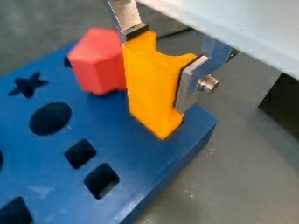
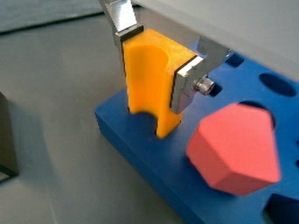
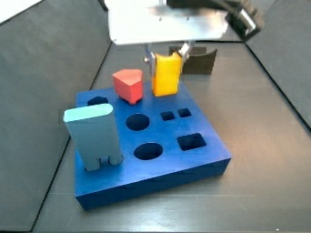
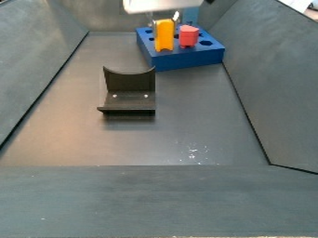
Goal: Pick up the arch object. Move up. Place the arch object on the fixture. Regrasp the arch object. Move to above the board. Insert the arch object.
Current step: Insert the arch object.
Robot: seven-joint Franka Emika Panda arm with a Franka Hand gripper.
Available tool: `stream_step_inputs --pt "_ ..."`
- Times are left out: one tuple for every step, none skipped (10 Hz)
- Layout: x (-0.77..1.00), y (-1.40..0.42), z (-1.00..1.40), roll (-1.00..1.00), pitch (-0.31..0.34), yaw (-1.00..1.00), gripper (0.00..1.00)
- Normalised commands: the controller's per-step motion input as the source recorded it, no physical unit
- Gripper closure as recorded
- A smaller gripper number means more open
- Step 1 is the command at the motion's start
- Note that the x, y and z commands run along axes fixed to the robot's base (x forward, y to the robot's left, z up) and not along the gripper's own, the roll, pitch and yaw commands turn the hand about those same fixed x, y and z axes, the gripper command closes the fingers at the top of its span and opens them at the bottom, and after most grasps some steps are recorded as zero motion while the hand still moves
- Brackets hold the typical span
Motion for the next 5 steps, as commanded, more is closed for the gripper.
stream_step_inputs --pt "0.02 -0.04 -0.59 0.10 -0.067 0.01 1.00" --pt "0.06 -0.07 -0.52 0.09 -0.040 0.00 1.00" --pt "0.04 -0.10 -0.35 0.05 -0.004 0.00 1.00" --pt "0.00 0.03 0.00 -0.04 0.000 0.00 1.00" --pt "0.00 0.00 0.00 0.00 0.000 0.00 1.00"
